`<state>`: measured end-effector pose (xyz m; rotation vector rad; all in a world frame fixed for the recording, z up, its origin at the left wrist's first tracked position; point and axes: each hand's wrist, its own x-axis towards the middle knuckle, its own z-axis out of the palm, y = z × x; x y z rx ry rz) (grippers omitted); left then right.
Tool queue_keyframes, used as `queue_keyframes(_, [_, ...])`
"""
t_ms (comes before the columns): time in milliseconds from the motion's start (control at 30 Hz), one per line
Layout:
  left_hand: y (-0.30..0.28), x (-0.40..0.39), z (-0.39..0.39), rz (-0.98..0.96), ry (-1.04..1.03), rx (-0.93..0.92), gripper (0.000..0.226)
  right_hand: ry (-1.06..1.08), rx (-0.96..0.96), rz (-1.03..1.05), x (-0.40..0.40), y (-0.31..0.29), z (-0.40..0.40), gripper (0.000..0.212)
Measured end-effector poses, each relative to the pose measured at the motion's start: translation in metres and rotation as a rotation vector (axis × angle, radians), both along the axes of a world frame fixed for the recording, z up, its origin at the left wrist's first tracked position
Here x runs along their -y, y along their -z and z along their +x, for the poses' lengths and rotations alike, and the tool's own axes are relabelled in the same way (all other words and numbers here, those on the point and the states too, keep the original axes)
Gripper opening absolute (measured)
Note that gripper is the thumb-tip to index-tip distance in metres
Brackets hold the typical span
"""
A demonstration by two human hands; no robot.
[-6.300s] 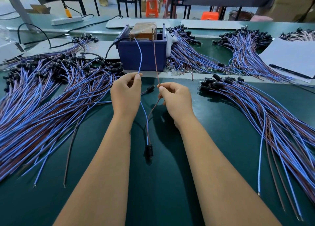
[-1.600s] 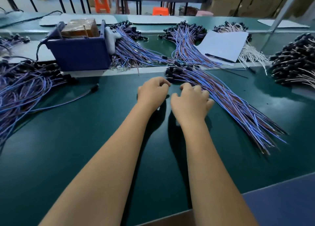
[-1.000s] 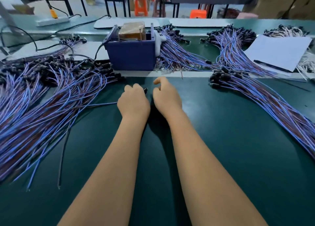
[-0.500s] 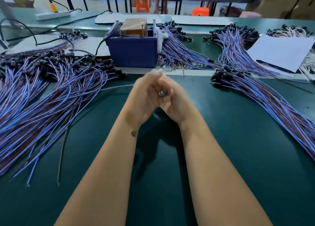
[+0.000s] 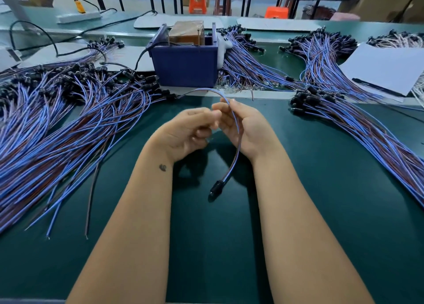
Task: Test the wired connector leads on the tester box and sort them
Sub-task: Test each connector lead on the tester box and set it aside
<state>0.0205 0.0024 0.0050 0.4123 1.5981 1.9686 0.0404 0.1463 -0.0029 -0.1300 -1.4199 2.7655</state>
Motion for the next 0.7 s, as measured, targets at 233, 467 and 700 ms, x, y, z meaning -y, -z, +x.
queue_keyframes(233, [0.010,-0.013,-0.005,-0.189,-0.519,-0.213,0.016,0.028,-0.005,0.309,0.010,-0.001,0.000,0.020])
queue_keyframes(467, [0.011,-0.014,-0.003,-0.105,-0.546,-0.365,0.014,0.109,-0.052,0.508,0.012,0.002,0.000,0.017])
queue_keyframes(700, [0.015,-0.013,-0.006,-0.258,-0.635,-0.396,0.015,0.286,-0.063,0.755,0.019,0.004,0.000,0.019])
